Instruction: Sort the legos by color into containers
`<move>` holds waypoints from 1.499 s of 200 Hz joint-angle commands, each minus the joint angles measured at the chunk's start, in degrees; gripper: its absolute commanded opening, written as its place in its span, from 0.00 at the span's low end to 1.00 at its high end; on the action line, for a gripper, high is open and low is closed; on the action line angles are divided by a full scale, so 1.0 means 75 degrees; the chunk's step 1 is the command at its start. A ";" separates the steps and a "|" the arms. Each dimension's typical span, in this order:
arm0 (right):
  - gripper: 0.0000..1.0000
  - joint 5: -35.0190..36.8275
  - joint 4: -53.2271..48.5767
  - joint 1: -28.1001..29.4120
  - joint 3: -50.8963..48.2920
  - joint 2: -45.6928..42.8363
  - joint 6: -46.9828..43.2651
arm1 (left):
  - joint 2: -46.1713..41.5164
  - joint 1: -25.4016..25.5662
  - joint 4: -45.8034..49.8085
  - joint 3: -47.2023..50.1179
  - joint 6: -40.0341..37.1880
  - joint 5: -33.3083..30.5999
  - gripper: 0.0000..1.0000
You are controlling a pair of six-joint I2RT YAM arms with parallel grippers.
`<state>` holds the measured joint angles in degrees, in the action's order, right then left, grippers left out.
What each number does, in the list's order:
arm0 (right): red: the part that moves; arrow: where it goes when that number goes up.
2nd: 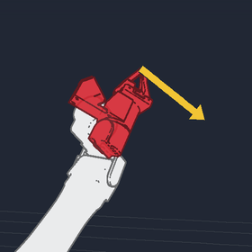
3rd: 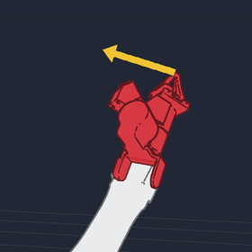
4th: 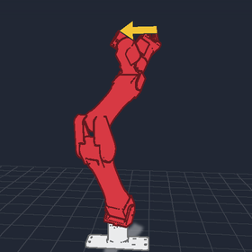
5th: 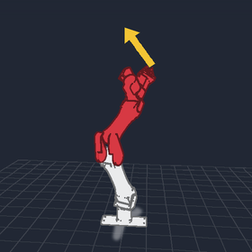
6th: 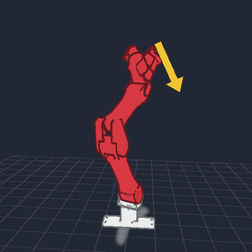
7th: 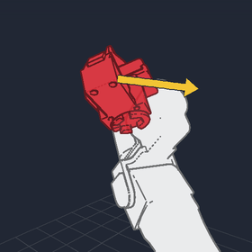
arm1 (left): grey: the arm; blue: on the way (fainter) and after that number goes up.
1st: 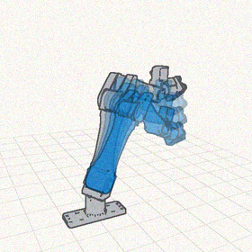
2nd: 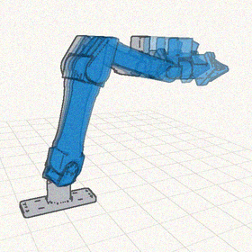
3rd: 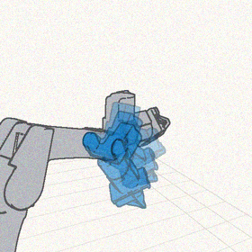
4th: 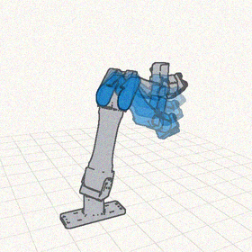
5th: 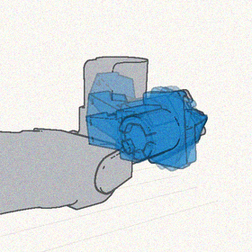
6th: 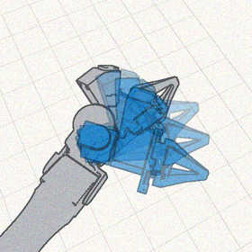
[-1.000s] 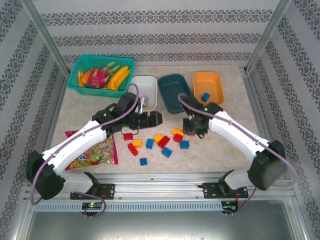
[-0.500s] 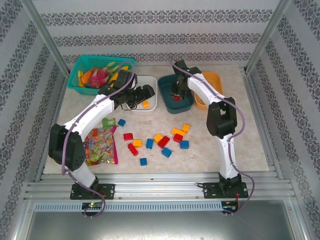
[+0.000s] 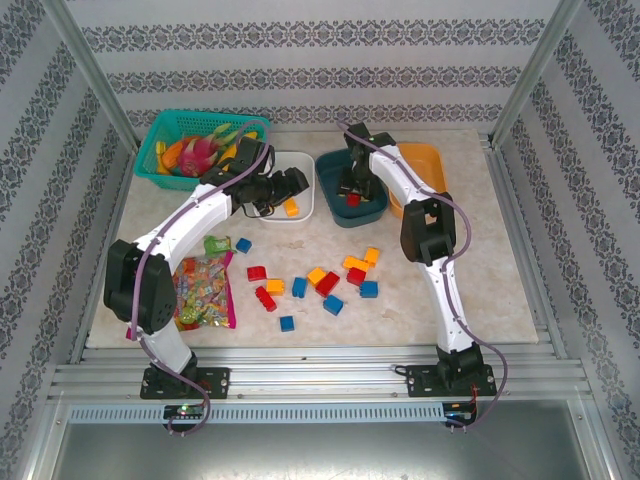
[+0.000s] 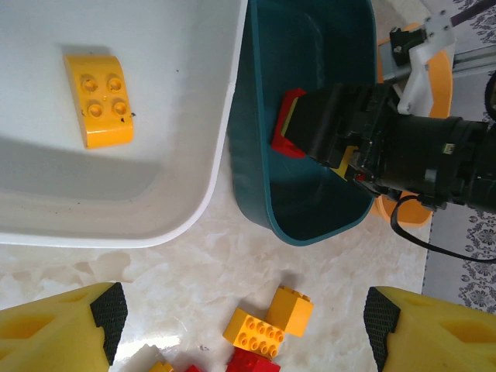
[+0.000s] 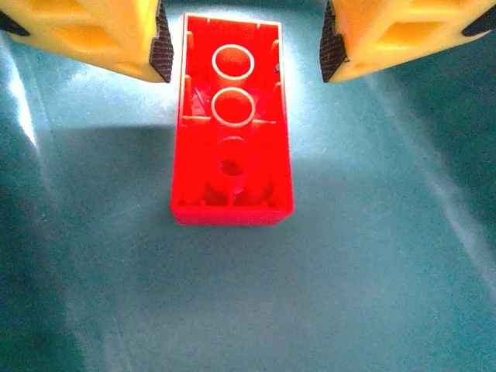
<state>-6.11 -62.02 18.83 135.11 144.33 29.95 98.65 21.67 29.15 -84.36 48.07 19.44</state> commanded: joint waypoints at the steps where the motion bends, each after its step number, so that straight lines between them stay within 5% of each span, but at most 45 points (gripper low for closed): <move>1: 0.55 -0.0086 -0.0119 0.0067 0.0217 -0.1022 -0.0123 | -0.0310 -0.0018 0.0250 0.0154 -0.0015 -0.0039 0.82; 30: 0.53 -0.0034 0.0682 0.0382 -0.1094 -0.2755 -0.0414 | -0.0716 0.0037 0.1014 0.0504 -0.0657 -0.0055 0.80; 68: 0.54 -0.0651 0.4048 0.1158 -0.6144 -0.6393 -0.0736 | -0.1223 0.0508 0.2972 0.1157 -0.2340 -0.0726 0.79; 115: 0.56 -0.1251 0.6171 0.2070 -1.0648 -0.9315 -0.0381 | -0.1693 0.1138 0.3195 0.2451 -0.0968 -0.1436 0.79; 157: 0.56 -0.1345 0.6115 0.2479 -1.2007 -1.0494 0.0032 | -0.1167 0.1405 0.2889 0.2630 -0.0689 -0.1821 0.73; 196: 0.59 -0.2360 0.6760 0.2495 -1.2813 -1.1014 0.0223 | -0.0119 0.1476 0.3198 0.1902 -0.1101 -0.1830 0.72; 222: 0.70 -0.2601 0.7387 0.2508 -1.3355 -1.1524 0.0468 | 0.0102 0.1493 0.3287 0.1811 -0.1250 -0.1843 0.72; 240: 0.77 -0.2469 0.7420 0.2504 -1.3490 -1.1803 0.0519 | 0.0330 0.1545 0.3531 0.1592 -0.1411 -0.1907 0.72; 300: 0.78 -0.2437 0.7350 0.2504 -1.3477 -1.1787 0.0486 | 0.0849 0.1728 0.3806 0.1486 -0.1406 -0.2063 0.69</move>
<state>-23.46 -8.82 37.01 34.33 55.81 33.10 103.55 33.67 53.87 -72.58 38.33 5.65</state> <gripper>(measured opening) 0.775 0.693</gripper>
